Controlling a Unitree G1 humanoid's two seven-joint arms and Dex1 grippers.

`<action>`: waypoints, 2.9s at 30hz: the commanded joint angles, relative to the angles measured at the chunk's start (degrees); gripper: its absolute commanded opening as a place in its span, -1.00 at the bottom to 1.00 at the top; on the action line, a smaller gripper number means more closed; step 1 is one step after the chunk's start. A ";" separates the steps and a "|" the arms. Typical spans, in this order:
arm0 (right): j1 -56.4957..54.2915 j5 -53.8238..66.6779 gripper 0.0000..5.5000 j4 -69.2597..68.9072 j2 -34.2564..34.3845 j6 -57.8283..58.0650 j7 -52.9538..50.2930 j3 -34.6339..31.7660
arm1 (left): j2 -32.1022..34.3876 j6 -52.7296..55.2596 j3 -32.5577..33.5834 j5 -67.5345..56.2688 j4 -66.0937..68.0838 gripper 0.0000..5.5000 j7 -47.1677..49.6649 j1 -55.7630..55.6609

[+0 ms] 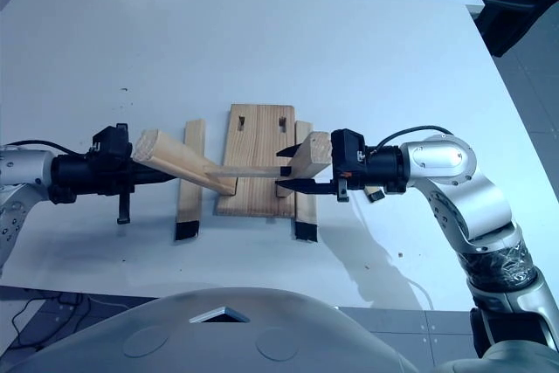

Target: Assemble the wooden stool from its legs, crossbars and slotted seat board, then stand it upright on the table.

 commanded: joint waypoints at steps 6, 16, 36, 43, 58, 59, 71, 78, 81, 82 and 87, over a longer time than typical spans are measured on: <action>-2.89 -2.95 -0.27 0.05 2.61 1.59 1.42 7.08 | -2.74 0.29 -7.31 0.62 -4.23 -1.00 0.19 -5.21; -4.03 -5.46 -0.27 2.28 4.72 1.44 2.06 11.08 | -5.45 4.04 -11.17 0.26 -5.01 -1.00 0.32 -11.47; -7.61 -3.39 0.25 3.88 3.30 1.28 -0.68 2.13 | -5.48 -1.51 -7.27 8.34 7.49 -0.07 3.62 -11.43; -4.64 -7.48 0.25 8.00 0.13 -1.60 1.60 1.33 | -4.21 -3.02 -5.46 8.61 9.15 0.29 2.89 -12.72; 0.27 -9.50 0.25 9.42 -5.01 -3.77 5.70 -1.18 | -2.64 -12.13 -6.94 16.17 14.08 0.31 2.46 -8.35; 0.92 -10.18 0.25 10.10 -5.10 -4.42 5.25 -1.67 | -2.80 -13.32 -7.16 17.01 14.68 0.31 2.65 -6.84; 2.23 -16.67 0.25 15.30 1.53 -7.62 -3.77 1.06 | -9.97 -15.89 -9.58 19.59 15.31 0.31 10.51 1.21; 5.06 -19.83 0.25 20.60 1.13 -10.01 -3.24 2.18 | -9.15 -21.34 -10.28 23.51 21.95 0.31 10.05 1.86; 5.12 -22.03 0.25 25.72 0.62 -12.26 -3.46 1.93 | -8.94 -24.36 -10.93 25.63 24.95 0.31 10.18 2.25; 5.25 -22.11 0.25 26.89 0.46 -12.68 -3.34 1.45 | -8.68 -25.41 -11.08 26.08 25.91 0.31 10.05 2.44; 5.87 -22.67 0.25 30.96 -2.14 -15.82 -1.46 -0.27 | -7.00 -30.05 -10.66 27.69 30.89 0.31 9.67 2.59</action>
